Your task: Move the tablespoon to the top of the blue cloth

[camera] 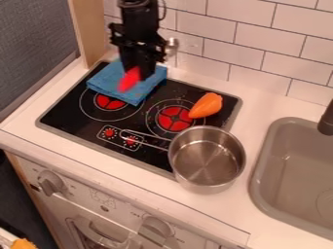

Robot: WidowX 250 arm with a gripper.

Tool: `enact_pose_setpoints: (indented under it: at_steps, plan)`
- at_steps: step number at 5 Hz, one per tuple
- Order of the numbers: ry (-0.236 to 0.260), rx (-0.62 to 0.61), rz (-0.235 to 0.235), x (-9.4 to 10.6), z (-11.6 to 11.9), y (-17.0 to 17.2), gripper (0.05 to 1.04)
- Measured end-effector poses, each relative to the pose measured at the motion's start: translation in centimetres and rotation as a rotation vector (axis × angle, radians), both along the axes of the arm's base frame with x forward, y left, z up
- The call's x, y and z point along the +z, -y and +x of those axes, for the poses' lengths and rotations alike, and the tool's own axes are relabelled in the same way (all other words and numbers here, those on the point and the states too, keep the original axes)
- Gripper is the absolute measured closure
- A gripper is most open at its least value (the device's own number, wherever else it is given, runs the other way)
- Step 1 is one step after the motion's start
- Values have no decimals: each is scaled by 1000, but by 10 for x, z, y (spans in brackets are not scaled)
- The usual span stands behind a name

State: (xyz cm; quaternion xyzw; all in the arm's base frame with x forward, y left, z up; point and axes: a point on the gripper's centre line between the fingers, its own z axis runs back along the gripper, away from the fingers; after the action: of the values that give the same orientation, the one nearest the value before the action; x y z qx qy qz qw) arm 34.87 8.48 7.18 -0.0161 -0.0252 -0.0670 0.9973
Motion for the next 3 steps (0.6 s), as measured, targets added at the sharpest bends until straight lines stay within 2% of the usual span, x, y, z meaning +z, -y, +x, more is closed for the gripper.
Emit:
enact_pose_setpoints:
  at_steps: [1, 2, 3]
  plan:
    - [-19, 70, -6, -1, -8, -19, 703]
    - [-30, 125, 12, -2, -8, -33, 703]
    - [-66, 184, 28, -15, -11, -49, 703]
